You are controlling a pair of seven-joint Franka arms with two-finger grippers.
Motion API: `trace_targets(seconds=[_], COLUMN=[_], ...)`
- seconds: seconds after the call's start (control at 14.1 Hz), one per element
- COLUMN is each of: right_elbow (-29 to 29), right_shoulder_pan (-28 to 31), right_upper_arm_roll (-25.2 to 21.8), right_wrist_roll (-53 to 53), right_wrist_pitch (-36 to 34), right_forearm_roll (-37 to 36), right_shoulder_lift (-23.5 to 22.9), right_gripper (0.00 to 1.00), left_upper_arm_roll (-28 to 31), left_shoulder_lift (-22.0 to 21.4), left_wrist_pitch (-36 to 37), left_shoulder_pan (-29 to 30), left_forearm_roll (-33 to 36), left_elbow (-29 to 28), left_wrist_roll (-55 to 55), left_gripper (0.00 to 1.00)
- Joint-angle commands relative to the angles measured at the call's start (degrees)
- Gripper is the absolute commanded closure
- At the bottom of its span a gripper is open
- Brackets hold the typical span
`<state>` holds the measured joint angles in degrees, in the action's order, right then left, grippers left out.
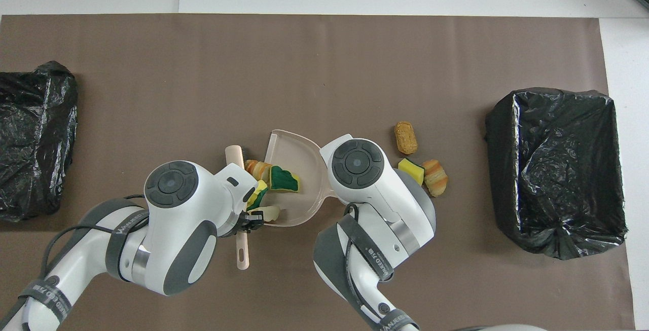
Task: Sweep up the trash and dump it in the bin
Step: 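Push the pieces into the dustpan with the left gripper's brush, then carry the dustpan to the nearer black bag and tip it with the right gripper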
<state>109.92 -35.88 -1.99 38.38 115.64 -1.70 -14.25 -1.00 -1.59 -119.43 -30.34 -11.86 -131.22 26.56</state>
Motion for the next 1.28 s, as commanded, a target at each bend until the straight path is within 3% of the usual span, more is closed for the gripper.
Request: trace_targets(seconds=[0.0, 0.28, 0.85, 1.21], right_elbow=[0.5, 0.5, 0.2, 0.0], right_shoulder_pan=[0.3, 0.3, 1.2, 6.6], right_upper_arm_roll=[0.3, 0.4, 0.3, 0.3], right_wrist_roll=[1.6, 1.4, 1.3, 2.0], right_wrist_pitch=[-0.1, -0.1, -0.7, -6.5], right_forearm_roll=[-0.9, -0.8, -0.2, -0.2], right_shoulder_lift=[0.3, 0.3, 1.1, 7.8], right_gripper=[1.0, 1.0, 1.0, 1.0], left_upper_arm_roll=[0.9, 1.3, 1.8, 1.8], left_shoulder_lift=[1.8, 0.7, -2.9, -8.2], left_wrist_pitch=[1.7, 5.0, 9.6, 16.4], left_shoulder_pan=[-3.2, -1.7, 0.4, 4.3], left_forearm_roll=[-4.4, -4.5, -1.9, 1.8], left_elbow=[4.4, 8.6, 9.7, 9.0], left_wrist_roll=[-0.1, 0.1, 0.9, 1.0], left_gripper=[1.0, 0.98, 0.96, 0.97])
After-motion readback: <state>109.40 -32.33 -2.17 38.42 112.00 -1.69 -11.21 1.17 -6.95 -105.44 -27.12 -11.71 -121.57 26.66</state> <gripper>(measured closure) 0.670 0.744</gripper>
